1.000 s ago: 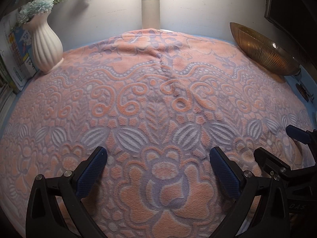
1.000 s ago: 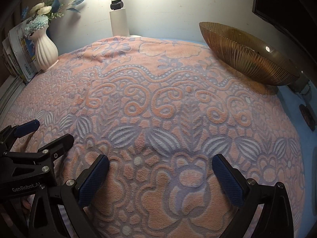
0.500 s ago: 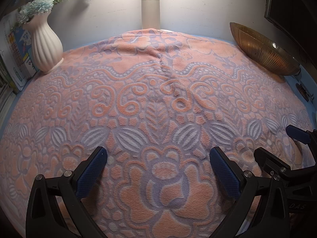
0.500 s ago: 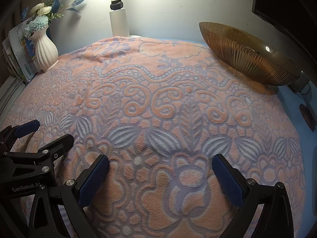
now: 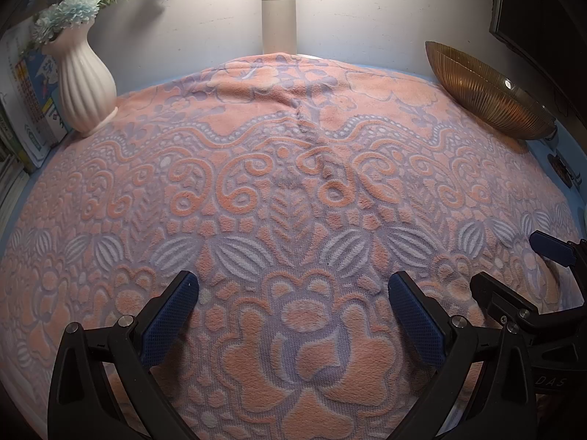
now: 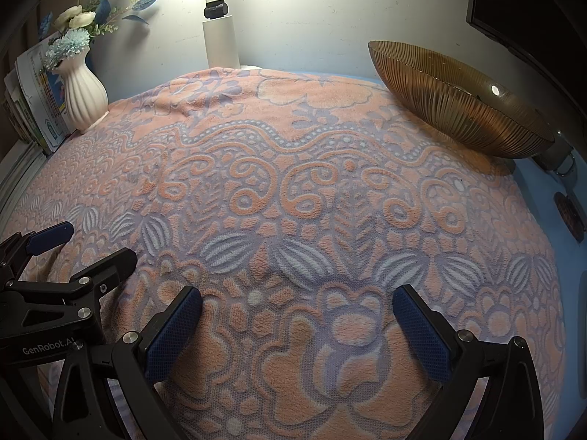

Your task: Organize rigid objects

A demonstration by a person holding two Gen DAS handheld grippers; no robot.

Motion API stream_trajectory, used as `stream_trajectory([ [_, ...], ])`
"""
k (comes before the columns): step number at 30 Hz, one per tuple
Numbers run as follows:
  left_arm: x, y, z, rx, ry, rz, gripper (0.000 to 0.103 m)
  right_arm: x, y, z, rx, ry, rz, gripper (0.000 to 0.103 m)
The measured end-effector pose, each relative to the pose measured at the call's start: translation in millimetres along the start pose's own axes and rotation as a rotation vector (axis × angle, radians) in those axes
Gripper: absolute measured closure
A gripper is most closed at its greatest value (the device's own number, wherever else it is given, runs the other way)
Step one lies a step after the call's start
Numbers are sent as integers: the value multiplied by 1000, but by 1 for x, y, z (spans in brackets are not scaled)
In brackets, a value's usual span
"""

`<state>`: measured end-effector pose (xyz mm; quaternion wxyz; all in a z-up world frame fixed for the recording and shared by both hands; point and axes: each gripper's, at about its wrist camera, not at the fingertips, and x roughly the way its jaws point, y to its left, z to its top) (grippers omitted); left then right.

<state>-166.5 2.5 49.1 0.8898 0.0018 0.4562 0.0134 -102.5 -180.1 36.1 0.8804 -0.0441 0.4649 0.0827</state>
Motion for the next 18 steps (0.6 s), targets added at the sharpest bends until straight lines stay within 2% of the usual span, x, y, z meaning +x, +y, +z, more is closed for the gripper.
stream_trajectory([
  [18, 0, 0, -1, 0, 0, 0, 0, 0, 0, 0, 0, 0, 1, 0],
])
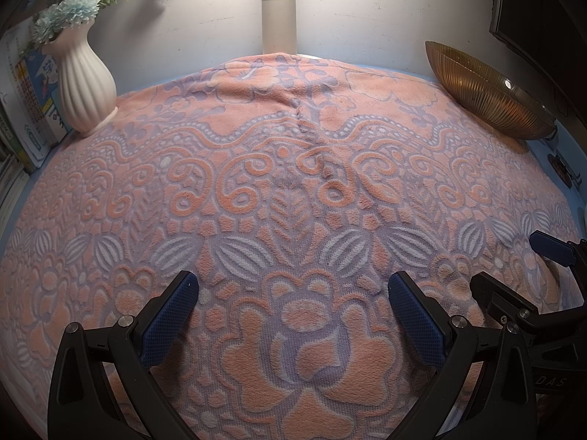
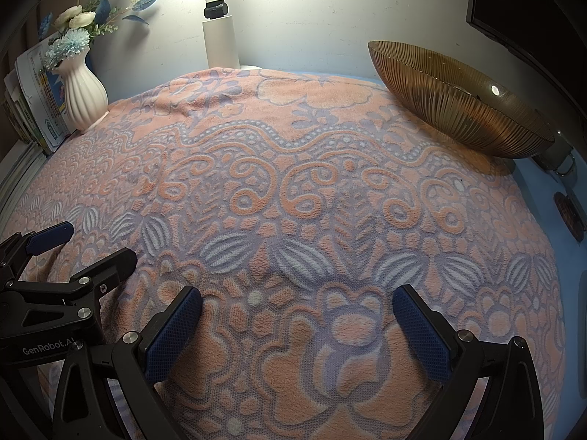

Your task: Organize rigid objects

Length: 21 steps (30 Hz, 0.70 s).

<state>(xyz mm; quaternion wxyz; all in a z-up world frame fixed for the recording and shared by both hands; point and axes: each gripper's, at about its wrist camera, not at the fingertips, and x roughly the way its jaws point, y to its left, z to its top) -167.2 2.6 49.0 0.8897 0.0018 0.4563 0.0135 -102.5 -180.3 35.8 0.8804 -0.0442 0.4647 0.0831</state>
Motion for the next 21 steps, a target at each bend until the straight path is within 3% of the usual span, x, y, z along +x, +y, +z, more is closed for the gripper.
stream_trajectory([
  [21, 0, 0, -1, 0, 0, 0, 0, 1, 0, 0, -2, 1, 0, 0],
])
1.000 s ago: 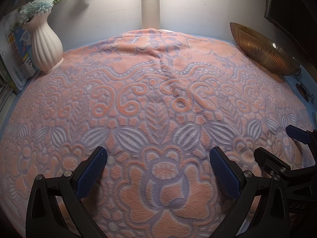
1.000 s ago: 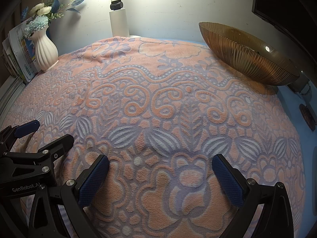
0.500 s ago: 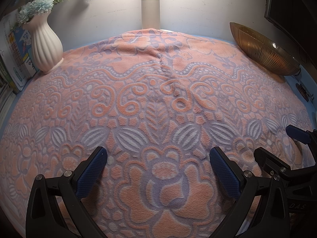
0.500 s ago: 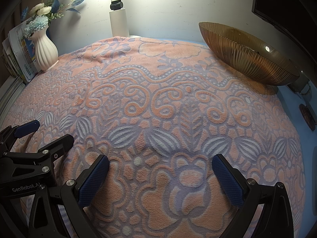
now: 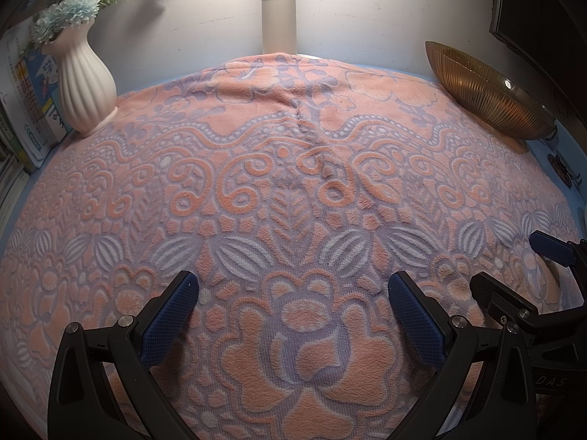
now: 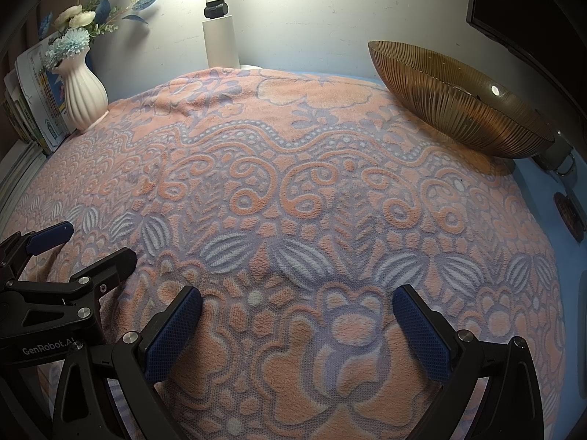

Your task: Organize rigid objects

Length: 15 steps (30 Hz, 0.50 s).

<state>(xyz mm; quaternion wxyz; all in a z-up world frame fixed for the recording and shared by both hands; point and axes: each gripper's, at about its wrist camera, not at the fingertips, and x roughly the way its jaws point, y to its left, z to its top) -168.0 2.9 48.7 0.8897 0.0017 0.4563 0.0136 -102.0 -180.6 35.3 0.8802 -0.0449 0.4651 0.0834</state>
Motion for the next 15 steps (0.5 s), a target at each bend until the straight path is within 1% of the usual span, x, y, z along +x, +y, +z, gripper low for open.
stream_trajectory([
  [15, 0, 0, 1, 0, 0, 0, 0, -1, 1, 0, -1, 2, -3, 0],
])
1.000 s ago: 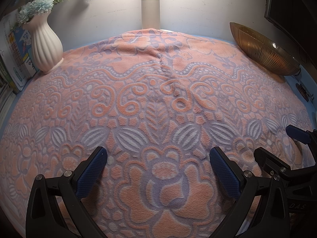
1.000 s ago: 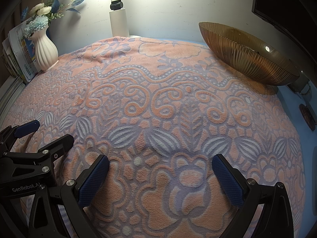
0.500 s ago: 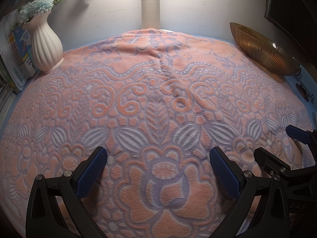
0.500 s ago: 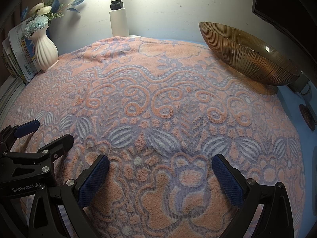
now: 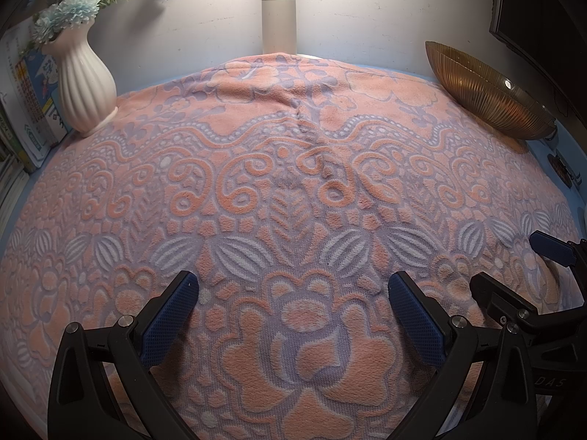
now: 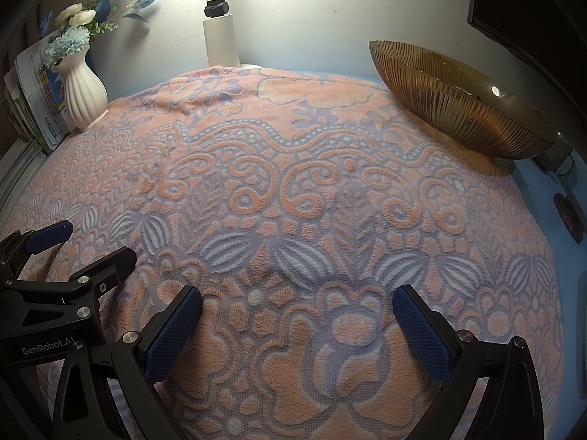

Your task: Organize rigid objects

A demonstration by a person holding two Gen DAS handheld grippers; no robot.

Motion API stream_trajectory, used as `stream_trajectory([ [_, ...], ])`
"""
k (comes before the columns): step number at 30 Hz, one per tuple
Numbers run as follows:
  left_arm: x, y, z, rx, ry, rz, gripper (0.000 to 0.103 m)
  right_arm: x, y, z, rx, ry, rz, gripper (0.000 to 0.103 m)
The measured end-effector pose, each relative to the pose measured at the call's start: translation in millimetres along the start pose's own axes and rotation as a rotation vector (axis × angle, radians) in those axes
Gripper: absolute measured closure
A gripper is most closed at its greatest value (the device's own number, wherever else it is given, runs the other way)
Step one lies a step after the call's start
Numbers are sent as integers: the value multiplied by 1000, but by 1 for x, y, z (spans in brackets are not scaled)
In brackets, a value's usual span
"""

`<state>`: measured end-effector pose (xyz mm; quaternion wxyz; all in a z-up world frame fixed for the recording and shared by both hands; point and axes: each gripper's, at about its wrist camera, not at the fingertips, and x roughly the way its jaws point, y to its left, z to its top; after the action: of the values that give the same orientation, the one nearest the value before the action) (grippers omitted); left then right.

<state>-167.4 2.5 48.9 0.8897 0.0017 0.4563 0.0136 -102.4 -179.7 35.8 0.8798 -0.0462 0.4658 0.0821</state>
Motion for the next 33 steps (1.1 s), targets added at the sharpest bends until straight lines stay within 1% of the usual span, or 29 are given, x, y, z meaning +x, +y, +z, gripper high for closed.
stream_trajectory([
  [33, 0, 0, -1, 0, 0, 0, 0, 0, 0, 0, -1, 0, 1, 0],
])
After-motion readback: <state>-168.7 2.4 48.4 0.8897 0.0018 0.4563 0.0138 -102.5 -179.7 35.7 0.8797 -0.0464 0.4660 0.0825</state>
